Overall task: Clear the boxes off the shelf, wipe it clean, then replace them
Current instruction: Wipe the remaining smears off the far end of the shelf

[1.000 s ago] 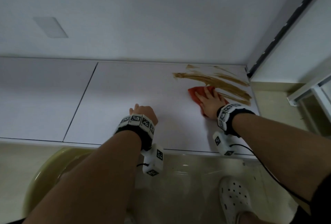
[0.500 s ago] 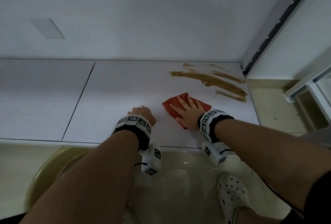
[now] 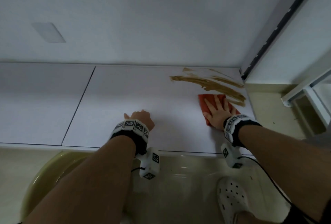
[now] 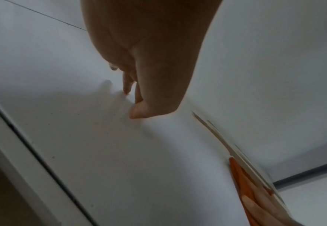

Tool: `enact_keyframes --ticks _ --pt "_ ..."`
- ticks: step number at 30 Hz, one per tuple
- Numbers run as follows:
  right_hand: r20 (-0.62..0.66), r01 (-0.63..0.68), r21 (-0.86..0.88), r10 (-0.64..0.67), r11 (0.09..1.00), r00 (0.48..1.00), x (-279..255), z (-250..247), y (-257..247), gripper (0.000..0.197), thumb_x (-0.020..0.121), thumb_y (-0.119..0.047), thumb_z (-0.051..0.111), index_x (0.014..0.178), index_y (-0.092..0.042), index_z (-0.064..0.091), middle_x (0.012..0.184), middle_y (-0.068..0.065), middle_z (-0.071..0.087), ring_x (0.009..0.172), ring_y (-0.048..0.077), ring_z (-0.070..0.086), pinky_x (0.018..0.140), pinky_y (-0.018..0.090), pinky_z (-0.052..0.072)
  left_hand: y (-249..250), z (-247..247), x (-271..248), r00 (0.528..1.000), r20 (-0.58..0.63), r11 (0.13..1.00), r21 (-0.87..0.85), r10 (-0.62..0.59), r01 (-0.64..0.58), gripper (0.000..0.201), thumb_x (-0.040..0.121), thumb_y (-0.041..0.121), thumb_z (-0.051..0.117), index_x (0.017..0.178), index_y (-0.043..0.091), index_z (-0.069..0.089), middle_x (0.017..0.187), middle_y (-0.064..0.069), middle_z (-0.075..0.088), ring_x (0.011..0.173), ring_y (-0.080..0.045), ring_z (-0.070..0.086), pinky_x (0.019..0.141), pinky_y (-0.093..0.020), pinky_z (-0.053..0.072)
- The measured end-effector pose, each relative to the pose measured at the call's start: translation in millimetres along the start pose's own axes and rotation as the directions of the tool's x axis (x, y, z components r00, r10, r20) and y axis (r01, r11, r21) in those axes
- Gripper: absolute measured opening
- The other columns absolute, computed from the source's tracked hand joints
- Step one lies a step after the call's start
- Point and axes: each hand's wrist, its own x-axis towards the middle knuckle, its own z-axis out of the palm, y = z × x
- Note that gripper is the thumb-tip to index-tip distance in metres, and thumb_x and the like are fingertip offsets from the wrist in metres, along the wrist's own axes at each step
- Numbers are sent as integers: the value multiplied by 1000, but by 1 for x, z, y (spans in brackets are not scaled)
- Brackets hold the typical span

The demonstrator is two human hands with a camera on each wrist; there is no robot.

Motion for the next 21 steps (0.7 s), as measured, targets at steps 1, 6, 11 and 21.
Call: enact_keyframes --ticks 1,6,11,21 --pt "-1 -5 4 5 1000 1000 -6 5 1 58 97 -53 20 146 -43 -10 156 -2 -21 144 32 -15 116 55 0 -1 1 -2 1000 5 1000 -7 1 -1 53 92 15 33 145 17 34 151 0 33 137 -25 34 115 -59 8" --pt "55 137 -64 -133 989 990 -32 20 -20 59 97 -54 18 146 -42 -13 155 0 -25 144 33 -17 115 58 -2 -1 1 -5 999 33 1000 31 1 -2 50 94 20 31 144 22 33 154 3 27 142 -28 21 110 -67 5" --pt "101 312 -155 -299 937 949 -26 19 -50 61 96 -56 21 145 -44 -13 155 -3 -25 143 33 -19 114 59 -1 6 -6 -6 997 78 998 53 -29 24 46 93 24 34 139 20 40 148 -2 35 141 -30 20 111 -67 8" --pt "19 153 -20 -153 988 988 21 -6 -43 60 96 -56 23 147 -44 -6 155 -2 -25 143 35 -18 113 58 -3 13 -8 -4 999 32 999 26 -41 40 41 91 20 37 128 19 53 137 -3 48 136 -24 30 114 -60 12"
